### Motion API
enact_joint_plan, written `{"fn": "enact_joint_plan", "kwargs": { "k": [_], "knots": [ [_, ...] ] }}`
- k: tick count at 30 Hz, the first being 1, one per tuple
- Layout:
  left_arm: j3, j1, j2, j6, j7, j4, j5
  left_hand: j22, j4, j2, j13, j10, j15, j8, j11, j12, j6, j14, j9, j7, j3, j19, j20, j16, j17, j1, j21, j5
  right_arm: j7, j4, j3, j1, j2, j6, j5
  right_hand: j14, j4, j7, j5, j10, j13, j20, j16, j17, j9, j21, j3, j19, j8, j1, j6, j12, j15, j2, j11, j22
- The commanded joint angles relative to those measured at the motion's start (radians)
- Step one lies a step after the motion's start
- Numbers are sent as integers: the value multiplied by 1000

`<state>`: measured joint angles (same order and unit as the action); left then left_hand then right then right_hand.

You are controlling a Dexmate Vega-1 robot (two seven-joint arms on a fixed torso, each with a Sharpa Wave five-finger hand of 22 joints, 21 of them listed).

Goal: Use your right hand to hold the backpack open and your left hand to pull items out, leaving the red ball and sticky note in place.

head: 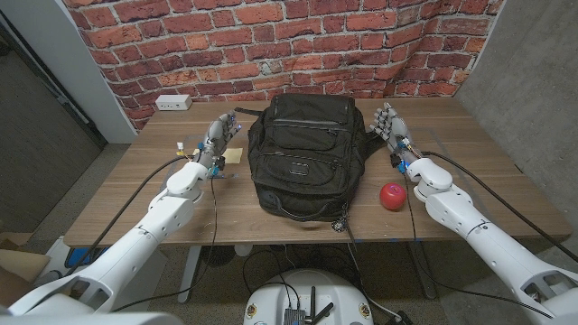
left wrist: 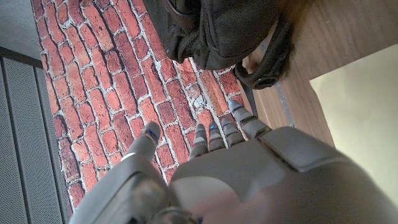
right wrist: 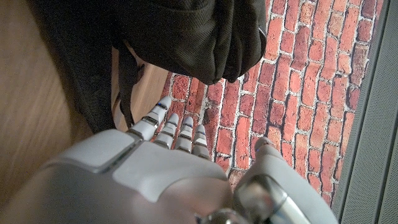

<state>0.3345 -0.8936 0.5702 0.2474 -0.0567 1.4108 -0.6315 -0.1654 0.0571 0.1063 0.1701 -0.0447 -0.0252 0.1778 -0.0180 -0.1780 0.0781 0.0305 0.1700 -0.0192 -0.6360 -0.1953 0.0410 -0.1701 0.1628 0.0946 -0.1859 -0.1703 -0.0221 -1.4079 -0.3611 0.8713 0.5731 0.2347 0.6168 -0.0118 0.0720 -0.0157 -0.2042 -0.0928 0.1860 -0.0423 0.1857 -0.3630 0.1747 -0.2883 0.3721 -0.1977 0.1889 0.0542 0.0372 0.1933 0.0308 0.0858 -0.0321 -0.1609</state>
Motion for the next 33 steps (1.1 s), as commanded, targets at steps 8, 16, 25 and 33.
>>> {"fn": "enact_joint_plan", "kwargs": {
  "k": [8,16,25,33],
  "knots": [
    [6,15,-3,-7,-13,-13,19,-4,5,38,2,-10,-1,5,-1,-11,12,11,3,1,-4,-8,40,-5,4,10,-6,-5,-64,-142,26,83,74,-4,-55,-10,-5,1,-9,-11,2,-8,10,4,2,8,9,-13,5,11,7,4,26,12,-3,-4],
    [16,26,-7,-32,-23,-14,24,-4,6,38,2,-13,-2,5,-4,-12,12,14,4,2,-6,-10,40,-6,4,9,-6,-5,-95,-208,44,131,100,5,-78,-14,-9,1,-8,-14,2,-9,11,9,2,11,12,-16,5,14,10,5,27,12,-3,-4],
    [17,19,-7,-36,-44,2,34,-4,7,39,2,-13,-1,4,-3,-11,11,15,4,2,-7,-11,40,-6,5,8,-7,-5,-131,-270,58,182,127,29,-139,-20,-16,2,-8,-20,2,-10,12,17,2,16,14,-24,6,18,16,6,29,9,-3,-4],
    [19,24,-7,-43,-55,4,41,-5,8,39,2,-15,-2,4,-4,-11,12,18,4,0,-9,-13,39,-7,5,7,-7,-5,-181,-347,85,238,160,6,-183,-22,-20,1,-7,-23,2,-11,12,22,2,21,17,-25,6,22,19,6,30,8,-3,-4]
  ]
}}
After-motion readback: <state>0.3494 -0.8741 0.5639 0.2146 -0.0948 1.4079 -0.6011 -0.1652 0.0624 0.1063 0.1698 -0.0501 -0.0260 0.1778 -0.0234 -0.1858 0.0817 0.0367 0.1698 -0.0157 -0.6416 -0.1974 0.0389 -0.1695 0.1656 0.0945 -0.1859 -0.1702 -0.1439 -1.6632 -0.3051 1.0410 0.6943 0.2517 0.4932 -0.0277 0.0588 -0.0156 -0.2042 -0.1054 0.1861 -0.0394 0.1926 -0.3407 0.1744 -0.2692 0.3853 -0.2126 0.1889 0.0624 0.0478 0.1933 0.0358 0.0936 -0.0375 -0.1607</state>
